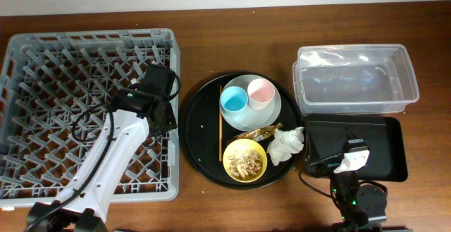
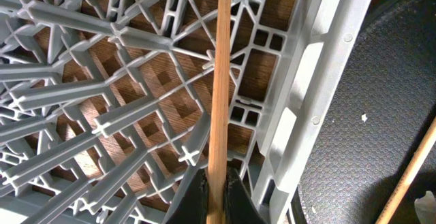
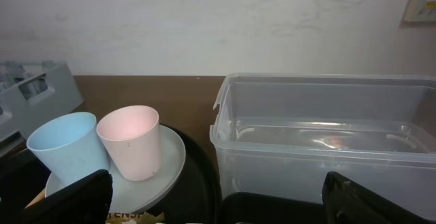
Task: Sort waste into correct bins and load items into the dishwasher rack
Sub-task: 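Insert the chopstick upright into the rack slot and release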
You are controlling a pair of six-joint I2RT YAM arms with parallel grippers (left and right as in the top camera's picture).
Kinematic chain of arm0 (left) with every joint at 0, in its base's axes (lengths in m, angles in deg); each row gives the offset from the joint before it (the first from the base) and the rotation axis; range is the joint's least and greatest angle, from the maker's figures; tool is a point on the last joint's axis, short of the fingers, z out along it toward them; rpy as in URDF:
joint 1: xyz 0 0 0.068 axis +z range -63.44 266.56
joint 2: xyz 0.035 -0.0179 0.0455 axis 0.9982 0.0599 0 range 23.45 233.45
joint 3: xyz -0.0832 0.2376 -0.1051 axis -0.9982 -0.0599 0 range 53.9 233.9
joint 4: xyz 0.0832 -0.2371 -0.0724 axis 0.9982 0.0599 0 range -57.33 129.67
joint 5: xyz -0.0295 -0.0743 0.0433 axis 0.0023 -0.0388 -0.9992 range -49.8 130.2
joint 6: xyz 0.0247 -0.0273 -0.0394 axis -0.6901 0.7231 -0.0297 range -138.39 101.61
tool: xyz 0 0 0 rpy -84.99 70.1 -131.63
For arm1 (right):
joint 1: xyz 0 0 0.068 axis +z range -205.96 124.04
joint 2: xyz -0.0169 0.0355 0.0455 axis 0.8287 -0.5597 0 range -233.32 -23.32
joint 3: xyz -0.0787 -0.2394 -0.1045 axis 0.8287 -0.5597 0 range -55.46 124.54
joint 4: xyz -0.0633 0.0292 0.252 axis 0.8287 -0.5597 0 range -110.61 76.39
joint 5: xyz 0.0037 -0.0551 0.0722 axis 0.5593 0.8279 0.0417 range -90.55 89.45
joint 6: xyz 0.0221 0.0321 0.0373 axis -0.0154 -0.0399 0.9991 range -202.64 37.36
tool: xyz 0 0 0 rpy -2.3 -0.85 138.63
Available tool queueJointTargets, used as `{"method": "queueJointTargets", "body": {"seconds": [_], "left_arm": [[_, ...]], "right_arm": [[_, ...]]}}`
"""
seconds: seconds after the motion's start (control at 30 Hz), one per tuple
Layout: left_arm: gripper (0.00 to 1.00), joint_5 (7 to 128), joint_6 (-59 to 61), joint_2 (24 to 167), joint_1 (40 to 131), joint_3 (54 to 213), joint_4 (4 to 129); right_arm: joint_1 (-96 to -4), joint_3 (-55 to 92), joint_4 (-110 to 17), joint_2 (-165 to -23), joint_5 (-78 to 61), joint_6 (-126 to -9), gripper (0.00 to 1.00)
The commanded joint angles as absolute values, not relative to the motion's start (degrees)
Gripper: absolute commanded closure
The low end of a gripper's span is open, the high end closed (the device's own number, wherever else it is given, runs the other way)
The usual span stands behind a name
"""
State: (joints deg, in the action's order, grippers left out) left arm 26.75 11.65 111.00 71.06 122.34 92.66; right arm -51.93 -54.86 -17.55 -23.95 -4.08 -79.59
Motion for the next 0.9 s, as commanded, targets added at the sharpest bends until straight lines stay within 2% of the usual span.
{"method": "queueJointTargets", "body": {"seconds": [0.0, 0.13, 0.33, 0.5, 0.77, 0.8, 0.83, 0.87], "left_arm": [[0.99, 26.0, 12.0, 110.4, 71.1, 122.5, 93.7], [0.99, 25.1, 10.3, 106.0, 71.1, 129.6, 99.1], [1.0, 25.9, 8.4, 92.4, 70.9, 130.1, 102.7], [1.0, 26.3, -0.6, 93.3, 65.6, 123.5, 98.6], [0.99, 24.3, -0.7, 93.4, 65.5, 121.2, 93.4], [0.41, 24.3, -0.7, 93.4, 65.5, 121.2, 93.4], [0.13, 24.3, -0.7, 93.4, 65.5, 121.2, 93.4], [0.06, 24.3, -0.7, 93.4, 65.5, 121.2, 93.4]], "right_arm": [[-52.3, -55.1, -17.9, -23.6, -3.8, -79.2, 0.01], [-52.3, -55.1, -17.9, -23.6, -3.8, -79.2, 0.01], [-52.3, -55.1, -17.9, -23.6, -3.8, -79.2, 0.02], [-52.3, -55.1, -17.9, -23.6, -3.8, -79.2, 0.01], [-52.3, -55.1, -17.9, -23.6, -3.8, -79.2, 0.01], [-52.3, -55.1, -17.9, -23.6, -3.8, -79.2, 0.01], [-52.3, -55.1, -17.9, -23.6, -3.8, -79.2, 0.01], [-52.3, -55.1, -17.9, -23.6, -3.8, -79.2, 0.01]]}}
